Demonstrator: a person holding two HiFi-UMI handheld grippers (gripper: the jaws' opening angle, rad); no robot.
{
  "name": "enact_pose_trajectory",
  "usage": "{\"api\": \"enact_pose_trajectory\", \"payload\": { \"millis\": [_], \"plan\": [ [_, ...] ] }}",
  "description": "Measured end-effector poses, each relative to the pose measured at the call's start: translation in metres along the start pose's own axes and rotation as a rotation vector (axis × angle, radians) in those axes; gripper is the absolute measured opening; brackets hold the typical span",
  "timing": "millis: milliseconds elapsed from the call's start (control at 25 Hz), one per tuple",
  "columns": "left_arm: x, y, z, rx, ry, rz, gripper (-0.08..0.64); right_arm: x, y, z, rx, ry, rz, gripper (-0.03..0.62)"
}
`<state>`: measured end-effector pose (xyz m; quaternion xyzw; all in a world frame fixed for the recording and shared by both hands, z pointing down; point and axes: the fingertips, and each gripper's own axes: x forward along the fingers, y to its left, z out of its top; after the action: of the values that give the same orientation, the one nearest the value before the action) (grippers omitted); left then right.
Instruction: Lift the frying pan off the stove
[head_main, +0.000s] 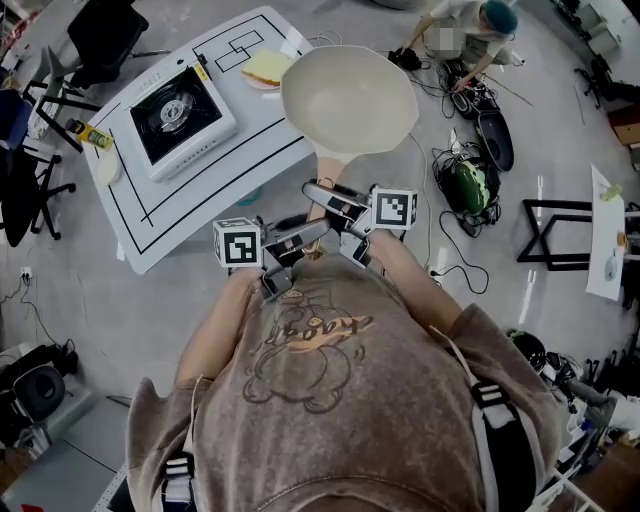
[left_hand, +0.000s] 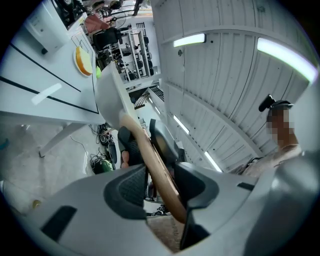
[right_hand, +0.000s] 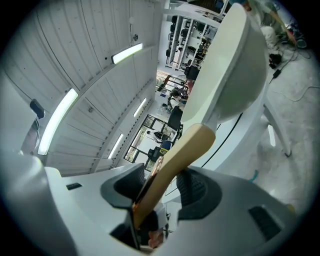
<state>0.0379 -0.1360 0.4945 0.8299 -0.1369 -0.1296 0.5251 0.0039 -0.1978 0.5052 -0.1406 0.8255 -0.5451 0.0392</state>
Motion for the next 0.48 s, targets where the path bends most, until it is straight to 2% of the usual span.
{"api": "enact_pose_trajectory", "payload": {
  "millis": [480],
  "plan": [
    [0.0009,-0.0016,0.0021,-0.014,-0.005,0.006,0.172,0.0035,0.0081,0.0034,-0.011,-0.003,0.038,0.204]
  ]
}}
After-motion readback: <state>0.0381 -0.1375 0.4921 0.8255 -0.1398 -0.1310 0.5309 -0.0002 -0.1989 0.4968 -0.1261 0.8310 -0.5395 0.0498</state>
